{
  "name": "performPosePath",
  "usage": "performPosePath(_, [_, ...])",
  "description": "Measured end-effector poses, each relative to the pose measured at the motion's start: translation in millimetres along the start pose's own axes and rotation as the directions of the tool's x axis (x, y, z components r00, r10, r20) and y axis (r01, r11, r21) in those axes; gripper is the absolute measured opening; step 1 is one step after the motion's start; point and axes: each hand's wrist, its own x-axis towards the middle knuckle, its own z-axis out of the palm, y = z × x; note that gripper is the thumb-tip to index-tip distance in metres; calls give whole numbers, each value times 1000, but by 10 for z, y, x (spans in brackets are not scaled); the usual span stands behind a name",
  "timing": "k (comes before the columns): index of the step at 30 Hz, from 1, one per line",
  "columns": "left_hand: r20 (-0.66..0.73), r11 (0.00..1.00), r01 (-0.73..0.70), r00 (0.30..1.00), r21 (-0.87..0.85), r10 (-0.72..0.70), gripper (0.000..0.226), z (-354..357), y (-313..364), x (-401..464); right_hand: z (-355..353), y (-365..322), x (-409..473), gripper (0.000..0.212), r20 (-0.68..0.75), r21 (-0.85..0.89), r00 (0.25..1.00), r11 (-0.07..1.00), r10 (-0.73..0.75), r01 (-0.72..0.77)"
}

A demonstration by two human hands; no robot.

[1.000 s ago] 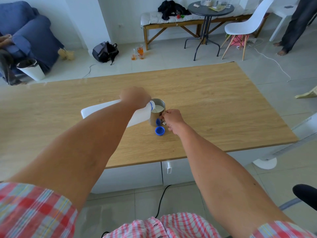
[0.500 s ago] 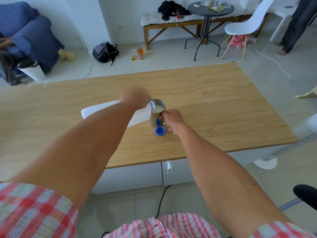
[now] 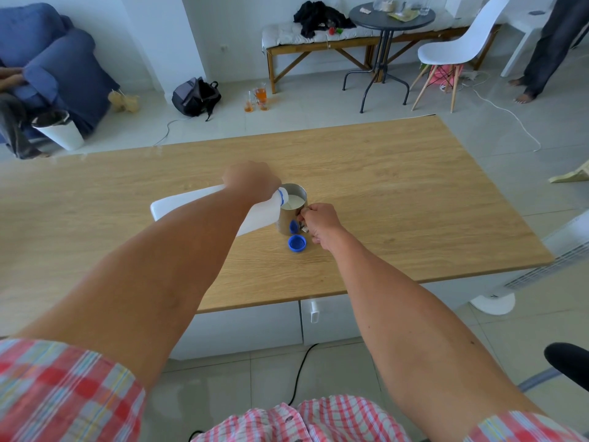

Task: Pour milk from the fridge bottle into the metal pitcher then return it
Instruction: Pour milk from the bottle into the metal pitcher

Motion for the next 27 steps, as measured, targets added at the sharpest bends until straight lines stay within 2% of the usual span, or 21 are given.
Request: performPosePath(27, [-24,999,-27,999,30,28,30,34,1,51,2,3,11,20,-1,10,1000,1000,14,-14])
